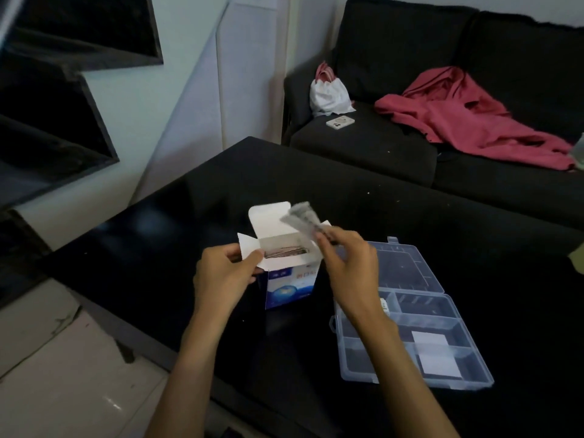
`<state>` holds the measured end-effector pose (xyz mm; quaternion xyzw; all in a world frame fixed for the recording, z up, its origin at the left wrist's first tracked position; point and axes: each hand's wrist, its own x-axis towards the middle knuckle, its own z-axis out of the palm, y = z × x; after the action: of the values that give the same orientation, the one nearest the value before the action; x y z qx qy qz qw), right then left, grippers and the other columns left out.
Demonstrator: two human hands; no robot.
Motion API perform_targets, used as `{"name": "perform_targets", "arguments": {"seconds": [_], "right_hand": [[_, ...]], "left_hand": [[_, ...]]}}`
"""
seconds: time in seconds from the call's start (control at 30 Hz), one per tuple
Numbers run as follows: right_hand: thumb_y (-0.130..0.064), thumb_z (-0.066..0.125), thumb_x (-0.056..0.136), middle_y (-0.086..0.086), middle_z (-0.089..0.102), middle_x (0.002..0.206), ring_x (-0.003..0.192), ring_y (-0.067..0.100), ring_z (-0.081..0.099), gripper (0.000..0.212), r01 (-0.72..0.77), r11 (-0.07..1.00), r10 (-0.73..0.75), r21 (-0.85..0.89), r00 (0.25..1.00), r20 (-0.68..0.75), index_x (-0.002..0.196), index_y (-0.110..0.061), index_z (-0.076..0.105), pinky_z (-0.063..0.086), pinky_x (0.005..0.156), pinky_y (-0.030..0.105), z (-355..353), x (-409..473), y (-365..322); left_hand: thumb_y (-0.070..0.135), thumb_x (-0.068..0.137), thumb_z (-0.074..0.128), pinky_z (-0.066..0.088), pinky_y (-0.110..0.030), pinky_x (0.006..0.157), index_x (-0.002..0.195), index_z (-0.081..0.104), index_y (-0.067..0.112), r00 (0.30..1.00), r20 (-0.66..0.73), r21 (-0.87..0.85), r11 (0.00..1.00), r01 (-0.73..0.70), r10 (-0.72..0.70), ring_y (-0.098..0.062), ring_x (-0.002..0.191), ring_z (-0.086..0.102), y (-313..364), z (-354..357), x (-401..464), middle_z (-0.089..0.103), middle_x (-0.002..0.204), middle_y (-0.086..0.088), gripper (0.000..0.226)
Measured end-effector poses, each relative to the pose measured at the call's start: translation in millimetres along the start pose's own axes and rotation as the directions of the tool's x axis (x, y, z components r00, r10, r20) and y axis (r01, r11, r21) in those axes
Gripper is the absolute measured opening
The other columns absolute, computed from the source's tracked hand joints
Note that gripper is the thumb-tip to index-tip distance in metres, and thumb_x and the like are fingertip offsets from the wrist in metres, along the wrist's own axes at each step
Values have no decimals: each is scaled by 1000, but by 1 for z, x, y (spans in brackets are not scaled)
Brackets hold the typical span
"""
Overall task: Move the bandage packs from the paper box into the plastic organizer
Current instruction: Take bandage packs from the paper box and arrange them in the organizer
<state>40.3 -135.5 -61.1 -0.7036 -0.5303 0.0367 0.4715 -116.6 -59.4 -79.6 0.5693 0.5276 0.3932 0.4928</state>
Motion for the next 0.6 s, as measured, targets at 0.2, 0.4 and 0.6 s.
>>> {"name": "perform_targets", "arguments": {"seconds": [0.2, 0.4, 0.6], "right_hand": [[-20, 55, 92, -11, 65, 94, 80, 0, 67, 12, -453, 774, 267, 444, 868, 420, 99, -29, 61, 53, 65, 16, -26, -3, -4], [-21, 61, 88, 0, 71, 102, 88, 14, 70, 19, -572, 658, 402, 490, 816, 415, 106, -25, 62, 56, 71, 22, -54, -25, 20], [-16, 67, 84, 2, 74, 85, 78, 11, 70, 16, -600, 648, 453, 469, 799, 396, 101, -18, 66, 54, 63, 19, -74, -36, 33]], "left_hand": [[40, 89, 60, 49, -41, 86, 115, 63, 26, 971, -184, 435, 899, -58, 152, -26, 107, 59, 7, 7, -3, 65, 116, -1, 30], [49, 85, 57, 48, -18, 60, 82, 60, 27, 939, -131, 104, 946, -306, 318, -3, 75, 61, 45, 43, -55, 64, 84, 13, 23], [28, 87, 66, 42, -6, 47, 93, 63, 25, 944, 321, -75, 995, -60, 81, 4, 55, 62, 36, 75, -63, 72, 70, 6, 7]]}}
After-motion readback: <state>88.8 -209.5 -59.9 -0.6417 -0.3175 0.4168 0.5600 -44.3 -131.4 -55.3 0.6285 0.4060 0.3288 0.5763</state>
